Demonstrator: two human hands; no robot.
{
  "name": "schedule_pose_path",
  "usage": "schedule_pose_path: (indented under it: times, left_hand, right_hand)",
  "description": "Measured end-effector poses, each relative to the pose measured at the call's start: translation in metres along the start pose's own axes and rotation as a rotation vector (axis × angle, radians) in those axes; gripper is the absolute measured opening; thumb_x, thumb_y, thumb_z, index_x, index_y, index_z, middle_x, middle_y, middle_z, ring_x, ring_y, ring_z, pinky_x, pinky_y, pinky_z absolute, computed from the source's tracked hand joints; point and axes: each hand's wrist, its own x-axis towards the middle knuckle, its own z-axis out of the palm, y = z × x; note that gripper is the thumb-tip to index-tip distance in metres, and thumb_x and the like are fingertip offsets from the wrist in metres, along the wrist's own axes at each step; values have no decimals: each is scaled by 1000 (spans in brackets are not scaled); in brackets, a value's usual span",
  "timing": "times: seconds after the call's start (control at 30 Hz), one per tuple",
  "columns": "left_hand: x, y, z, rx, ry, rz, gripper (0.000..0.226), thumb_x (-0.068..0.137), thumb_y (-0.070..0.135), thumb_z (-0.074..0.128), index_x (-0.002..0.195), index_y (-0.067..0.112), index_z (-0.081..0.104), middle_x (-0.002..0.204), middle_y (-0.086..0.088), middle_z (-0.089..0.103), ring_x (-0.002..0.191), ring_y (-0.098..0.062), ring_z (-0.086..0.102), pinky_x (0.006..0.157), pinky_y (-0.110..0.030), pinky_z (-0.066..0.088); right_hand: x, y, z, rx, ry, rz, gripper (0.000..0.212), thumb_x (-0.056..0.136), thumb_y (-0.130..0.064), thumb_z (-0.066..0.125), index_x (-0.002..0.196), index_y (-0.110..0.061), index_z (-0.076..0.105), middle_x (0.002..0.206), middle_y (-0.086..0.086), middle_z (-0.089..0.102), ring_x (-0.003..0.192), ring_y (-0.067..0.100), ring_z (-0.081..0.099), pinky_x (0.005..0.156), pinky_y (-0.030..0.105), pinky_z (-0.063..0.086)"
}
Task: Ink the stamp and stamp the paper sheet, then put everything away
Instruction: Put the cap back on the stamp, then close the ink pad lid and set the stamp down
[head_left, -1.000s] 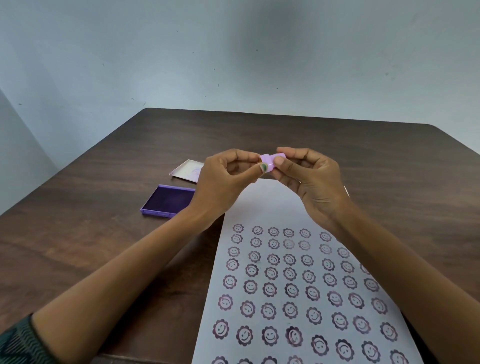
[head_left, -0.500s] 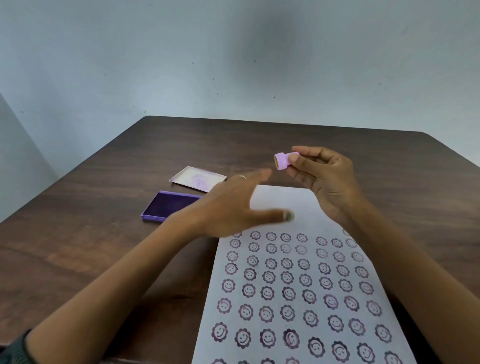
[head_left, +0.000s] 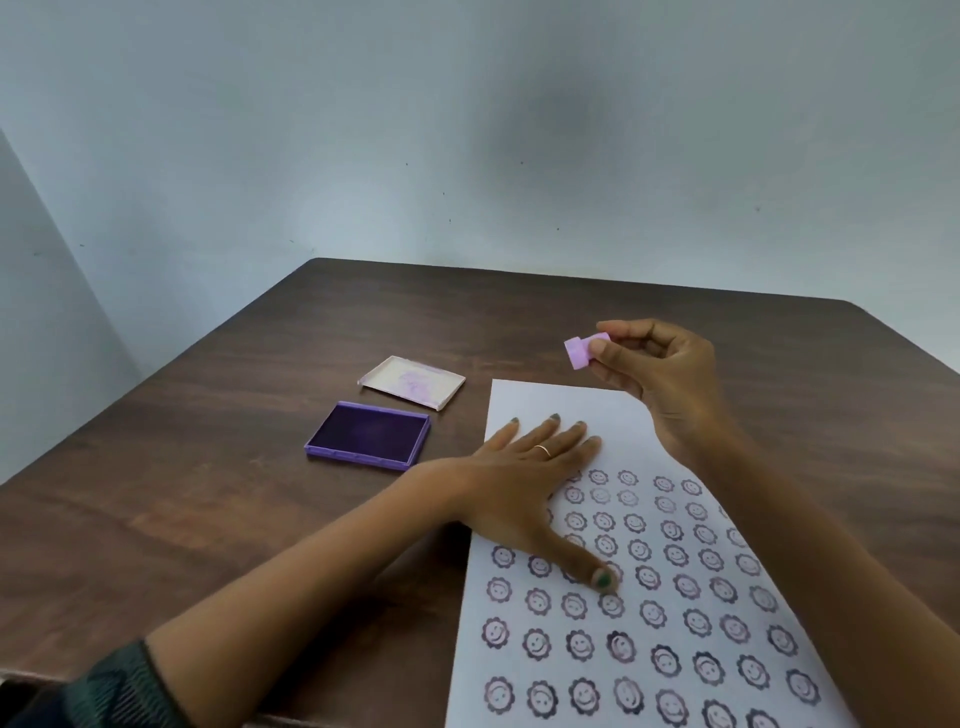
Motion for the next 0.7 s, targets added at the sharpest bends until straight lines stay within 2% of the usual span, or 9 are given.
schedule_pose_path:
  times: [0.2,0.33,0.43,0.53,0.63,0.7]
  left_hand:
    - [31,7,-5,-7,117,38,105,75,69,56,149,25,-4,160,3,-7,145,-15,-16,114,-43,-15]
    - [49,11,-9,-5,160,36,104,75,71,54,150,22,2,161,0,-1,146,-16,-10,116,-45,-12]
    - [55,15,-9,-4,209,40,99,77,68,55,149,18,10,160,-3,9,147,-18,-2,118,-46,-8]
    - [52,18,-8,21,278,48,90,82,65,51,148,14,18,158,-6,20,146,-21,10,119,-47,-3]
    - [35,18,-10,48,311,56,78,89,60,41,148,12,20,157,-10,22,145,-25,14,119,-44,0]
    - [14,15,-13,-17,322,54,73,90,59,40,147,18,24,156,-7,25,143,-26,21,116,-43,13]
  right_hand:
    - [1,-7,6,-189,-6,-18,25,72,-10,75,96,-10,69,94,12,72,85,23,71,76,34,58]
    - [4,-14,10,-301,-72,-72,20,71,-10,76,91,-11,70,88,10,73,78,17,71,68,22,57]
    - [7,-15,17,-447,-106,-127,18,71,-12,76,87,-16,71,84,-2,72,75,5,68,60,9,51]
    - [11,-13,27,-601,-155,-171,18,72,-14,76,89,-17,70,84,-6,70,74,4,65,60,8,47]
    - [16,-9,37,-678,-178,-185,20,72,-14,76,90,-16,71,85,-4,69,77,3,64,62,10,44]
    - [20,-5,43,-729,-192,-204,19,71,-13,76,90,-16,70,85,-3,69,75,2,63,61,9,43]
